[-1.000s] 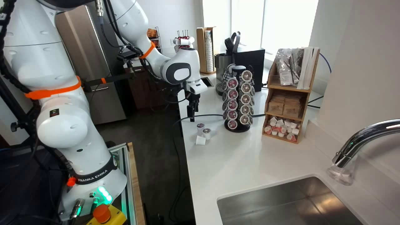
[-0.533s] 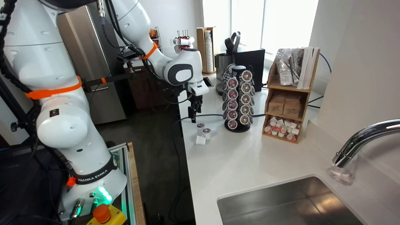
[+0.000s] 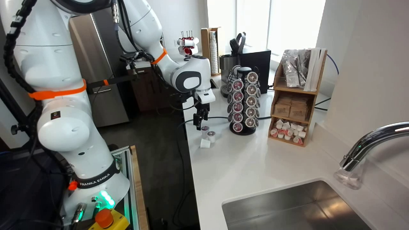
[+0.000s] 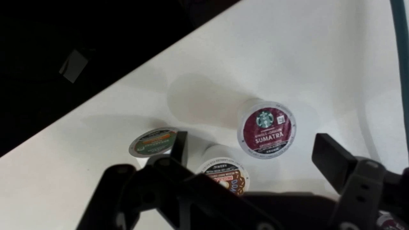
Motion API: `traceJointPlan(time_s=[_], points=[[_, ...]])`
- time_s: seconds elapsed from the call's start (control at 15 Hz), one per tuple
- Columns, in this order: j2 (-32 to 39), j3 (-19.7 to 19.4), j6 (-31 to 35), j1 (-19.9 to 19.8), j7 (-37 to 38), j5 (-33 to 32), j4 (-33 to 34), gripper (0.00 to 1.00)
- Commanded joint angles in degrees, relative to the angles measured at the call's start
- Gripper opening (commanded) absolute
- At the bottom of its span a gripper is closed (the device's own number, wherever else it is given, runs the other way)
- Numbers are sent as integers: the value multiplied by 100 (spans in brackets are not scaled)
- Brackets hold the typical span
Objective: Place one coffee pod on the stand.
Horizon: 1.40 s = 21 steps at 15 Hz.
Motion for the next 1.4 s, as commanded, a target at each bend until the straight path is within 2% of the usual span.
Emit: traceJointPlan(time_s=[0.0,0.2,0.47,0.73,0.87,1.0,1.13,1.2,1.33], points=[[348,-77,194,105,120,94,200,100],[528,-115,172,125,103,84,347,95],[777,-112,102,193,53,112,587,100],[1027,-107,45,301,36,132,796,100],[1105,-125,18,351,48,135,866,93],[1142,-148,19,388,61,126,905,78],[1146,-153,22,401,50,139,924,80],[1132,-163,21,412,63,135,924,75],[1074,-170,17,433,74,140,912,87]])
